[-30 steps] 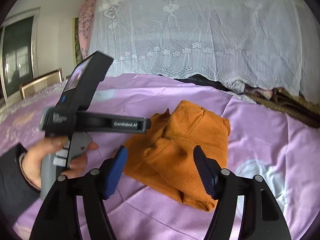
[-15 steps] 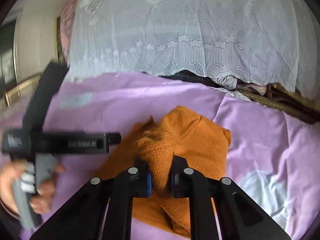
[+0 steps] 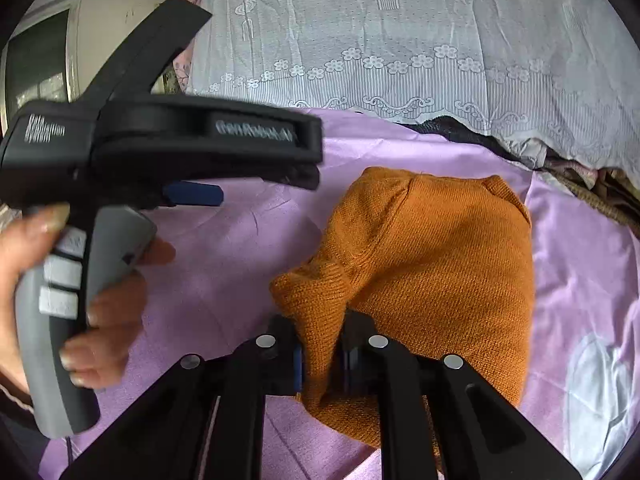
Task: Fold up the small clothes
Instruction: 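Fold the held edge over the bundle with the right gripper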
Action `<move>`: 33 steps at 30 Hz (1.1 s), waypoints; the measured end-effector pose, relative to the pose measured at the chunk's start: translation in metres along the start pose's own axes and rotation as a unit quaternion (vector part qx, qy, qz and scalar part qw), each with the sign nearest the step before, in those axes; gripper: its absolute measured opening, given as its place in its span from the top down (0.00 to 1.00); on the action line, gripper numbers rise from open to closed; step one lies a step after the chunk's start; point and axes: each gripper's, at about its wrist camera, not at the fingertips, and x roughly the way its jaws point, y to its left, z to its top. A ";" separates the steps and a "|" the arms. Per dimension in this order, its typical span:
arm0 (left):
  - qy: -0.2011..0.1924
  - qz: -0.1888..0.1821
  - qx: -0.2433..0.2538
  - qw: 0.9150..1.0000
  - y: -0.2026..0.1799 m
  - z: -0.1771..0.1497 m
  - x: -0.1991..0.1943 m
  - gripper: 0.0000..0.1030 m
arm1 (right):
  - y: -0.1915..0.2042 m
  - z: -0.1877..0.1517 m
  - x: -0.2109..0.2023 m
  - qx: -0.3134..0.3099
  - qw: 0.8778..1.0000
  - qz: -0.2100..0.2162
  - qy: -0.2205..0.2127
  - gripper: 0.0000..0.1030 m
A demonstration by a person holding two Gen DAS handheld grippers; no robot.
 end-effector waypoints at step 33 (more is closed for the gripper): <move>0.012 0.078 0.099 0.992 -0.024 -0.058 0.009 0.04 | -0.149 0.033 0.034 0.206 0.977 0.058 0.010 1.00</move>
